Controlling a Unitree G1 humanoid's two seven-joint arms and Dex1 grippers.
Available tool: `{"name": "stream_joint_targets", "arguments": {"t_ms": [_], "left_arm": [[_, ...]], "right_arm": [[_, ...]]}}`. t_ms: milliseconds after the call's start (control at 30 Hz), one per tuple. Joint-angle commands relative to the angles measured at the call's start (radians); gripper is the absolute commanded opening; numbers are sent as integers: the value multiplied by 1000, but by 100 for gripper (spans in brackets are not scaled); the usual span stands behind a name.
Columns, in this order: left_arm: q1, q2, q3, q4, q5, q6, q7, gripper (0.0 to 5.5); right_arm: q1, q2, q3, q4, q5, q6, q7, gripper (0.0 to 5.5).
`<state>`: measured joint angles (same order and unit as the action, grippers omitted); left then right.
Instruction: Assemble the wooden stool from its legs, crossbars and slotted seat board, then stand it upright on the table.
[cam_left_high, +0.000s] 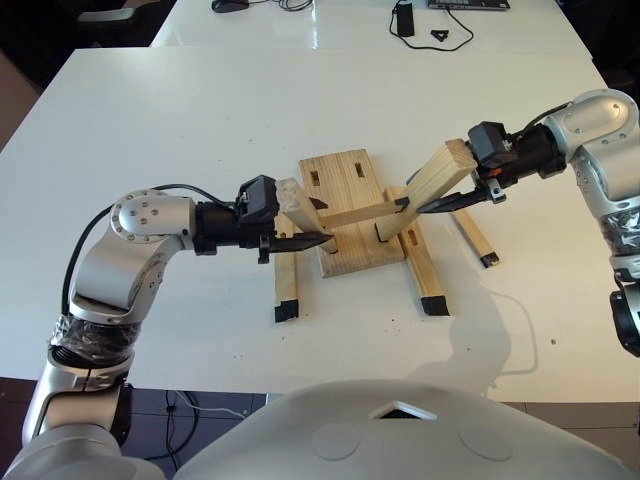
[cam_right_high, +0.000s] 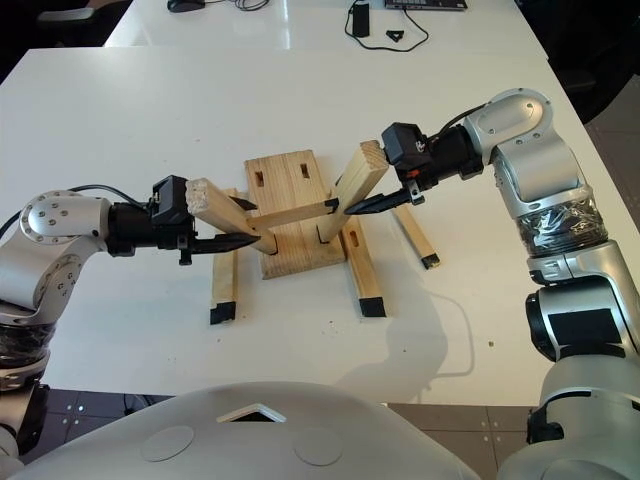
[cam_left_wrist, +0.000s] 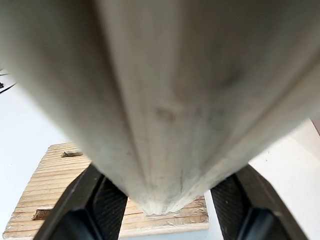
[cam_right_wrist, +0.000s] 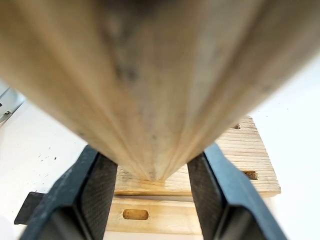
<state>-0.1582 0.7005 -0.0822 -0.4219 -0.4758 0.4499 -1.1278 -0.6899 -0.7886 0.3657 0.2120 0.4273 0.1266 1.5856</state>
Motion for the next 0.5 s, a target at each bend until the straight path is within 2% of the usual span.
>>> {"name": "stream_joint_targets", "arguments": {"t_ms": [33,500], "left_arm": [[-127,-152,-168,-37,-35,28,13,236],[-114,-188,-255,54,57,-12,-1,236]], "right_arm": [[97,149,260,-44,-200,30,-3,202],[154,146,274,-63,-206,26,-40,202]]}}
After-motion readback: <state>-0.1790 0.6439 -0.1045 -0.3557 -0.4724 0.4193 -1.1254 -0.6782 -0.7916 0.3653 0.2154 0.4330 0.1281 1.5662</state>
